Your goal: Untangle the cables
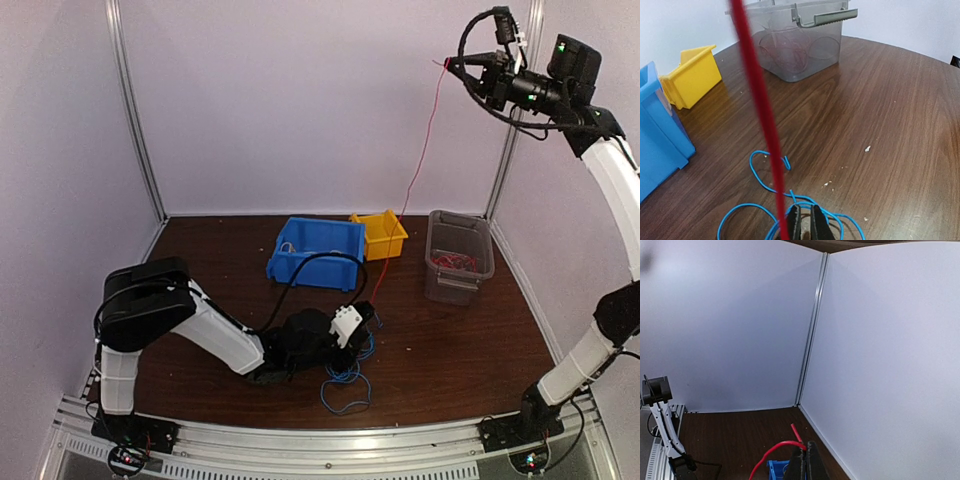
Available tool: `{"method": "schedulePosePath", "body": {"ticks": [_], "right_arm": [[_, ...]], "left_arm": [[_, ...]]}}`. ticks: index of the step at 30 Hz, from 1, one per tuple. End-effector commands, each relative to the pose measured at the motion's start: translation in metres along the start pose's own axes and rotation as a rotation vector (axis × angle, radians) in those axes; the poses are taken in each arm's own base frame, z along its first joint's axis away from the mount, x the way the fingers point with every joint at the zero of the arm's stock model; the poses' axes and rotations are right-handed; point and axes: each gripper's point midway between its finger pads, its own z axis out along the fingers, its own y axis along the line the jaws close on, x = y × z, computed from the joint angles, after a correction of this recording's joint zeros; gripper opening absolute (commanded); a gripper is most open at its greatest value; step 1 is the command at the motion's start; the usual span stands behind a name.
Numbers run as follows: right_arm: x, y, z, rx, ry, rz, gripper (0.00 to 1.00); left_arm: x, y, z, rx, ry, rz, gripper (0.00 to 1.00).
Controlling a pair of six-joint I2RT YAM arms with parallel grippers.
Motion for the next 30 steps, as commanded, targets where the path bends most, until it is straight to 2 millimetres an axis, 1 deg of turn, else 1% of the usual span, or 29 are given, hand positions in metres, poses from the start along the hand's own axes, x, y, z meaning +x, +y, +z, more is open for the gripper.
{"method": "schedulePosePath", "body": {"ticks": [1, 2, 4, 5, 6, 9, 14, 17, 18, 22, 24, 27, 30], "right_arm": [[-0.074, -0.023, -0.036, 0.042, -0.181, -0.044, 0.0], [-0.085, -0.031, -0.045, 0.062, -0.212, -0.06, 0.0], [-0.096, -0.046, -0.058, 0.108, -0.238, -0.056, 0.0], [-0.102, -0.048, -0.062, 0.115, -0.257, -0.064, 0.0], [-0.105, -0.055, -0.071, 0.14, -0.265, -0.075, 0.0], [-0.114, -0.06, -0.08, 0.166, -0.286, -0.098, 0.0], [-0.132, -0.058, -0.091, 0.201, -0.313, -0.154, 0.0], [-0.149, -0.051, -0.103, 0.213, -0.332, -0.203, 0.0], [-0.154, -0.048, -0.108, 0.209, -0.339, -0.212, 0.0], [-0.175, -0.035, -0.129, 0.202, -0.378, -0.242, 0.0], [-0.181, -0.03, -0.135, 0.201, -0.388, -0.259, 0.0], [-0.186, -0.024, -0.139, 0.194, -0.393, -0.276, 0.0], [-0.189, -0.019, -0.141, 0.187, -0.401, -0.285, 0.0]], "left_arm": [[0.033, 0.007, 0.0, 0.001, 0.068, -0.049, 0.1], [0.037, 0.01, -0.001, -0.006, 0.079, -0.062, 0.11], [0.045, 0.016, -0.001, -0.019, 0.097, -0.083, 0.12], [0.047, 0.019, -0.001, -0.022, 0.102, -0.089, 0.12], [0.049, 0.021, 0.0, -0.027, 0.107, -0.096, 0.14], [0.054, 0.027, 0.002, -0.036, 0.122, -0.113, 0.18], [0.068, 0.03, 0.007, -0.027, 0.159, -0.119, 0.18], [0.076, 0.034, 0.008, -0.031, 0.182, -0.132, 0.2], [0.077, 0.035, 0.008, -0.035, 0.185, -0.135, 0.22], [0.078, 0.041, 0.009, -0.066, 0.197, -0.14, 0.37], [0.079, 0.044, 0.01, -0.085, 0.207, -0.143, 0.42], [0.078, 0.046, 0.011, -0.098, 0.213, -0.142, 0.46], [0.084, 0.051, 0.012, -0.13, 0.237, -0.142, 0.47]]}}
